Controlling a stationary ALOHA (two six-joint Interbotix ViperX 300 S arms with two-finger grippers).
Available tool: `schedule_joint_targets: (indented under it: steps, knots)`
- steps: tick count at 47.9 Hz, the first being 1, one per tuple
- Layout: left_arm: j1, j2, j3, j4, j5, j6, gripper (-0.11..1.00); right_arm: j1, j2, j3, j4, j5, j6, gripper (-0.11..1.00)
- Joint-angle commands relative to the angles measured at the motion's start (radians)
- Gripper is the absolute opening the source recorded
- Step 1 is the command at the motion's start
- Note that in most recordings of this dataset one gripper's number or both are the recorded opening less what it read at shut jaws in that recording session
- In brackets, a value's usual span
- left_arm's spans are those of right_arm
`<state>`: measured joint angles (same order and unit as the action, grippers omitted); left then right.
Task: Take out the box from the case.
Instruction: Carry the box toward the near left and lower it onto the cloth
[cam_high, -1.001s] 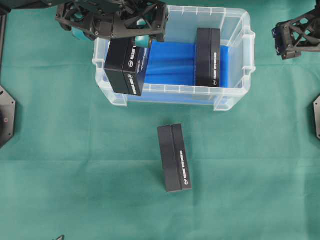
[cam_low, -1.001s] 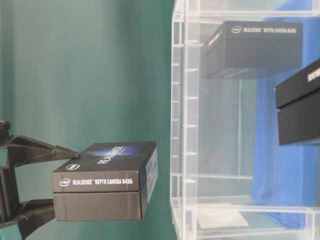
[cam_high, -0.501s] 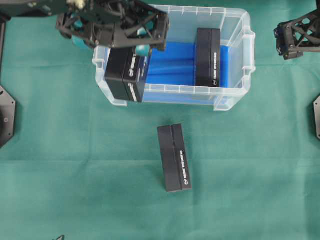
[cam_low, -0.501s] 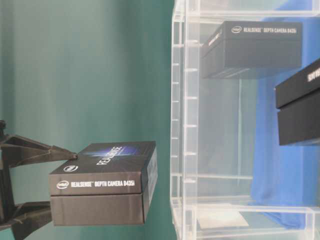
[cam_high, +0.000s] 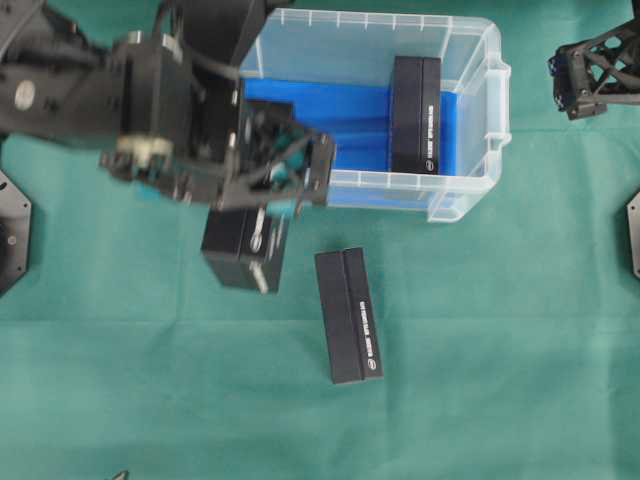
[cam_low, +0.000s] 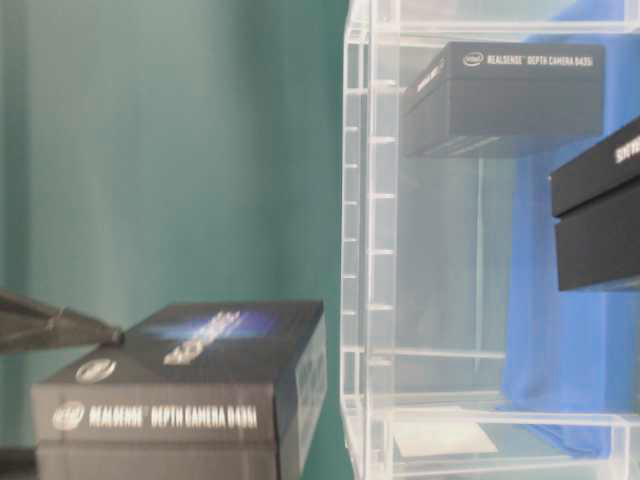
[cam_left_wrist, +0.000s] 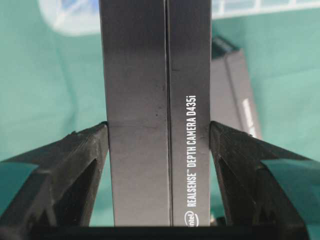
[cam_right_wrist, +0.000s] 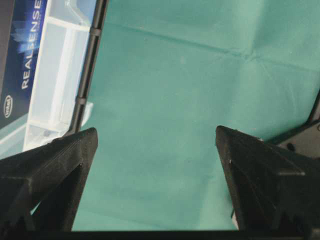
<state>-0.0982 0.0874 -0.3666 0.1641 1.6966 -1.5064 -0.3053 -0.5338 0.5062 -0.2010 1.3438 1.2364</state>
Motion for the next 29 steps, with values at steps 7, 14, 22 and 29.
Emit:
schedule_joint_targets:
  steps: [7, 14, 22, 29]
  knots:
    - [-0.103, -0.046, -0.037, 0.006, 0.026, -0.112, 0.61, 0.003, -0.017, -0.006, -0.003, -0.002, -0.002, 0.92]
    - [-0.155, -0.041, -0.043, 0.006, 0.026, -0.179, 0.61, 0.005, -0.028, -0.002, -0.003, -0.002, -0.002, 0.92]
    - [-0.195, -0.031, -0.054, 0.006, 0.026, -0.236, 0.61, 0.008, -0.040, 0.005, 0.000, -0.002, 0.000, 0.92]
    - [-0.213, -0.029, -0.054, 0.006, 0.037, -0.261, 0.61, 0.014, -0.043, 0.005, 0.000, 0.000, 0.002, 0.92]
